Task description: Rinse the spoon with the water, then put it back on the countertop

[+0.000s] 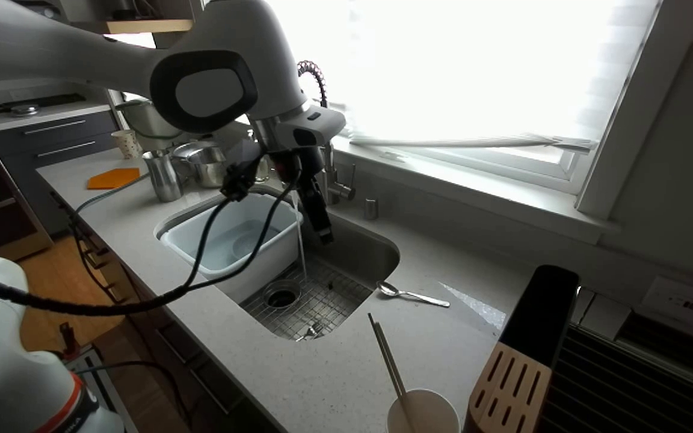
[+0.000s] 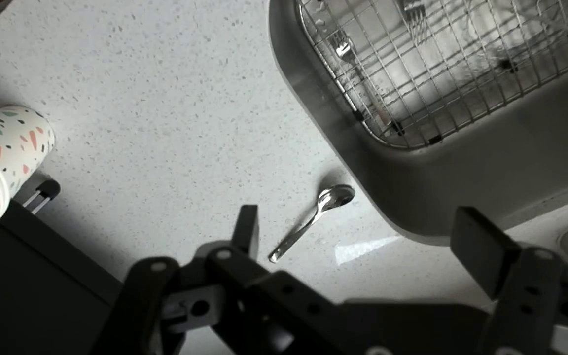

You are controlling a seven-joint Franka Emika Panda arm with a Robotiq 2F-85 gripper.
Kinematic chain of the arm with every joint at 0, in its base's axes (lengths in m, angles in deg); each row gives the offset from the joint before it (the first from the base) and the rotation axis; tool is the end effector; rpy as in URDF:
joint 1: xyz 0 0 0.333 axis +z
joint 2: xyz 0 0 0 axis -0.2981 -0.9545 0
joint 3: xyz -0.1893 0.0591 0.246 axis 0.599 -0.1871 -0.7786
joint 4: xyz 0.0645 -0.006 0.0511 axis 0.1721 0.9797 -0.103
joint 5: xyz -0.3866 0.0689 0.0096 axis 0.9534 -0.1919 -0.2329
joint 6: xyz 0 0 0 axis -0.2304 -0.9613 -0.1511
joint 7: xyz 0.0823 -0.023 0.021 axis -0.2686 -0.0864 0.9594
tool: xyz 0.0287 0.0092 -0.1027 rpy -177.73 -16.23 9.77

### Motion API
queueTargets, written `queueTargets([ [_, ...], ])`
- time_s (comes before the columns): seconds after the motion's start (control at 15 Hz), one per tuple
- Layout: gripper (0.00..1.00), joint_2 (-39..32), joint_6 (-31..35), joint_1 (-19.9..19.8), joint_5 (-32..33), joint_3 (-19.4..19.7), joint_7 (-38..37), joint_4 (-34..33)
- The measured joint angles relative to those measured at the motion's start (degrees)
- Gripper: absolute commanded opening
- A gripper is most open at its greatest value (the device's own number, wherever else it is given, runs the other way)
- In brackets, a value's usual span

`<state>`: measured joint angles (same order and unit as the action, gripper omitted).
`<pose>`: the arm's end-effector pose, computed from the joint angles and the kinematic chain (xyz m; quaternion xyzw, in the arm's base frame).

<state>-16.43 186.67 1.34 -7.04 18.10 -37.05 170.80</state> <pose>0.4102 -0.2003 0.5152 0.9512 -0.2828 0.1152 0.0451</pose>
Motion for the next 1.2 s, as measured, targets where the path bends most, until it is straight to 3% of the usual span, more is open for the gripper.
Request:
queueTargets([
  [0.4, 1.0, -14.7, 9.4, -0.1, -5.3, 5.2, 0.5, -7.2],
  [0.53, 1.0, -19.4, 9.9, -0.1, -7.8, 5.6, 0.2, -10.2],
  [1.2, 1.0, -37.4, 13.4, -0.1, -8.6, 5.8, -5.8, -20.9],
])
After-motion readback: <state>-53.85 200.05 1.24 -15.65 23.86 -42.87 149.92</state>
